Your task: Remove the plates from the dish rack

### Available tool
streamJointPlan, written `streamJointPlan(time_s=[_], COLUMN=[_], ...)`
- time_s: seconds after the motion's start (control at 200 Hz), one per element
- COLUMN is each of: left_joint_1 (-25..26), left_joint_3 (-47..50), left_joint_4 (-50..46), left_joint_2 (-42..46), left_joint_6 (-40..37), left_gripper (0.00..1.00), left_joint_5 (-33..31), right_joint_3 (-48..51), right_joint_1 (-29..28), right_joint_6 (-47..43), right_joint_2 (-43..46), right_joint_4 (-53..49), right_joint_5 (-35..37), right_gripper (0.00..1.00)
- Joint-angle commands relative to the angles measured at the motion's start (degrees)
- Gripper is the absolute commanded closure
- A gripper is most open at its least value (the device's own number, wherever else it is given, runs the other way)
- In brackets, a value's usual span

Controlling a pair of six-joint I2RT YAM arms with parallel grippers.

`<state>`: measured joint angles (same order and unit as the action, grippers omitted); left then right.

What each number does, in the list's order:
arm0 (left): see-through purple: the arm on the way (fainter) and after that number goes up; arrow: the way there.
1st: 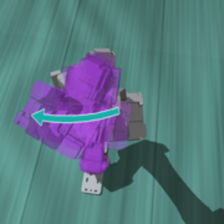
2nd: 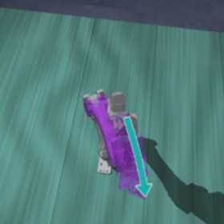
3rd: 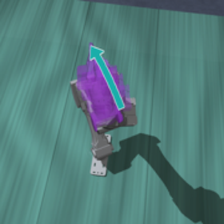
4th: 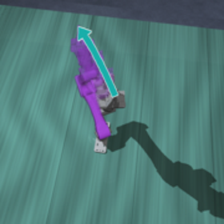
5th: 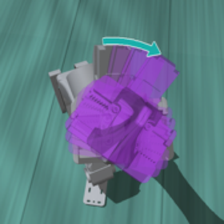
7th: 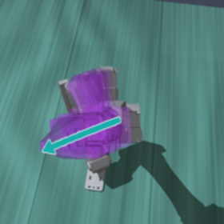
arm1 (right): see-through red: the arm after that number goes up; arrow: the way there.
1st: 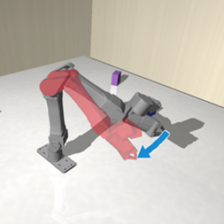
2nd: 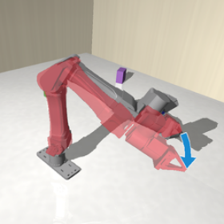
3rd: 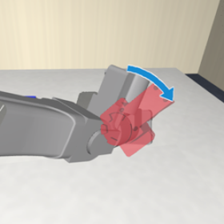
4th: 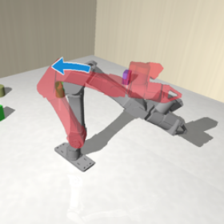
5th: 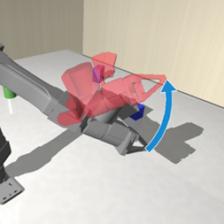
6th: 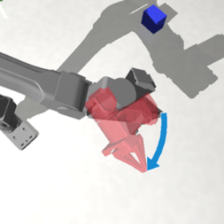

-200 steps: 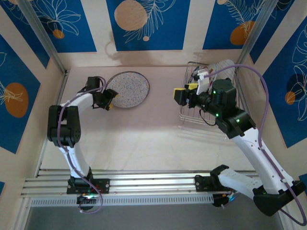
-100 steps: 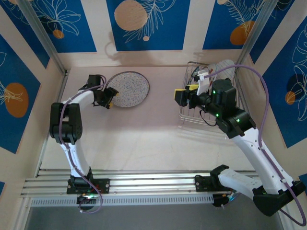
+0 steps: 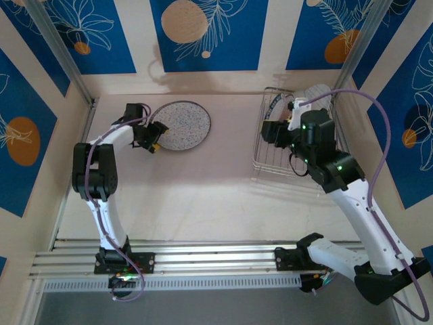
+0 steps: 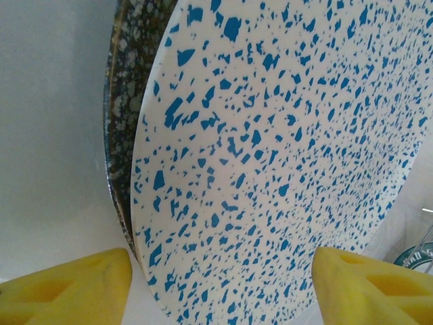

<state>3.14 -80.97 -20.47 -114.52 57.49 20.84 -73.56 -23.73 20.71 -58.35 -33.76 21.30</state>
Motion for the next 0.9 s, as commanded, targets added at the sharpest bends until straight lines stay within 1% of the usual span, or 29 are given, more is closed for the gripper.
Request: streamJointPlan(time_s=[0.0,0.11,0.205,0.275,0.36,0.42,0.475,0.61,0.68,0.75,0.895], left_joint_1=[0.27,0.86,1.63,2.36,3.40,4.48,5.66,10.49,13.77,17.55,25.05], left_joint_3=[-1.08,-0.21,1.28,2.95,4.72,5.86,6.95,10.11,12.27,13.97,15.12], left_joint_4=[-2.77,-3.74,-4.74,-5.03,-5.20,-5.29,-4.77,-0.28,4.48,8.41,12.42], left_joint_2=[2.28,4.41,7.04,9.40,12.81,15.66,18.64,26.32,30.29,33.71,39.50], left_joint_6=[-1.99,-2.21,-2.13,-1.88,-1.49,-1.33,-1.12,-1.05,-0.97,-1.01,-4.06], left_gripper=[0.26,0.21,0.17,0.15,0.14,0.14,0.14,0.14,0.14,0.14,0.15], left_joint_5=[-0.94,-1.40,-2.59,-3.43,-4.00,-4.23,-4.32,-3.14,-2.12,-1.52,-2.33], right_joint_3=[-3.64,-4.65,-4.27,-3.60,-3.43,-3.05,-2.23,-0.90,0.31,0.68,-0.07], right_joint_1=[5.27,13.72,20.37,24.52,28.09,30.08,31.83,35.25,36.59,37.18,37.86], right_joint_6=[3.90,6.86,8.18,8.74,8.22,6.94,6.05,5.05,4.31,3.40,3.21], right_joint_2=[-3.08,-7.08,-10.55,-13.07,-16.39,-18.23,-19.68,-23.05,-24.71,-26.38,-30.30], right_joint_4=[-5.79,-6.84,-4.54,-1.39,1.58,4.20,7.11,10.88,14.31,16.61,17.88], right_joint_5=[9.10,8.00,6.35,3.90,1.99,0.49,-2.65,-8.25,-13.01,-16.02,-18.07], right_gripper=[0.34,0.35,0.35,0.36,0.37,0.38,0.40,0.42,0.43,0.43,0.45])
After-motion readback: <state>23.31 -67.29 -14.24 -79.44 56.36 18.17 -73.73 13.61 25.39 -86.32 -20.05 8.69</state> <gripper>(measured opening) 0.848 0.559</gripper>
